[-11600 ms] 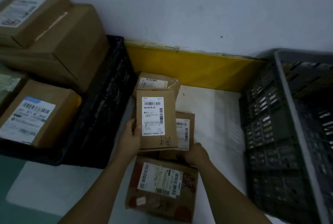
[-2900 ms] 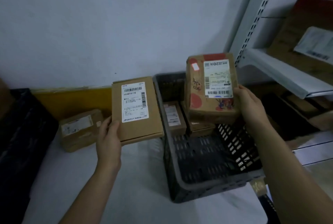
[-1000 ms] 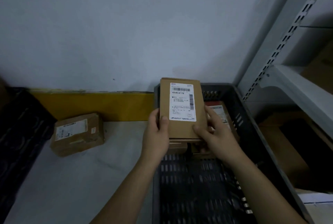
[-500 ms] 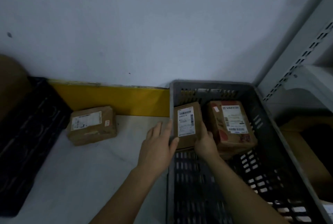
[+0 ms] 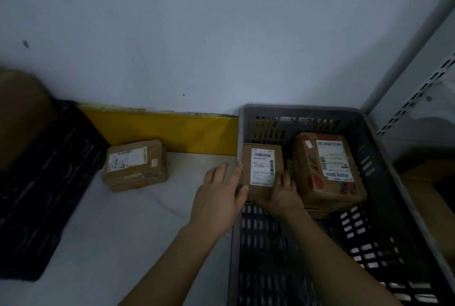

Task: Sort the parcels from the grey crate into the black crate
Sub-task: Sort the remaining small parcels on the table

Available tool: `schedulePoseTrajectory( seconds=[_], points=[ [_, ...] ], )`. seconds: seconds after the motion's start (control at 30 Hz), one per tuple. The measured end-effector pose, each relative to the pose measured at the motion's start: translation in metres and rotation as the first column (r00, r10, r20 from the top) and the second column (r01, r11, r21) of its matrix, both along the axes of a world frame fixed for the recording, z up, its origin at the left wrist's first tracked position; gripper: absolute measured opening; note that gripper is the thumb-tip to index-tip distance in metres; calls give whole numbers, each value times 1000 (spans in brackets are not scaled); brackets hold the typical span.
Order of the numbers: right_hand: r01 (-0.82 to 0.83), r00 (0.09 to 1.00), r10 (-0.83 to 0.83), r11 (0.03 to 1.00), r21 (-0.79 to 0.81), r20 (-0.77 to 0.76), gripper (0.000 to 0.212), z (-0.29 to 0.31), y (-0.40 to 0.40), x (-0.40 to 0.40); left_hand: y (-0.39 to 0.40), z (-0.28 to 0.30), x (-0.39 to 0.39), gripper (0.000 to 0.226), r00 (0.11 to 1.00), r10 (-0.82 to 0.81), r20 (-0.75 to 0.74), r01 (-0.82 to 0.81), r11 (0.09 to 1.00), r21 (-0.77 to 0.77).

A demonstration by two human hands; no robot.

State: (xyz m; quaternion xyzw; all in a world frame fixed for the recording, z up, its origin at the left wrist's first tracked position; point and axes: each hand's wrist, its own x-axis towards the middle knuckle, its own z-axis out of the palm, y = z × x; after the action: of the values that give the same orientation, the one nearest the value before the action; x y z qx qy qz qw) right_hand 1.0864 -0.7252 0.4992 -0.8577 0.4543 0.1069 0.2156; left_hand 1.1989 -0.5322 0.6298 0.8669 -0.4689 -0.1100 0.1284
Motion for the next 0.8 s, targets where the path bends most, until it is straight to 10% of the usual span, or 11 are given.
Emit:
schedulePoseTrajectory(
  seconds=[0.33,0.8],
  points=[
    [-54,996,75,950,-307,57,77,63,15,-7,36,4,26,85,993,95,73,-94,995,-23],
    [-16,943,190,844,-535,272,75,147,184,88,210,-28,150,73,975,182,125,-192,979,73]
  ],
)
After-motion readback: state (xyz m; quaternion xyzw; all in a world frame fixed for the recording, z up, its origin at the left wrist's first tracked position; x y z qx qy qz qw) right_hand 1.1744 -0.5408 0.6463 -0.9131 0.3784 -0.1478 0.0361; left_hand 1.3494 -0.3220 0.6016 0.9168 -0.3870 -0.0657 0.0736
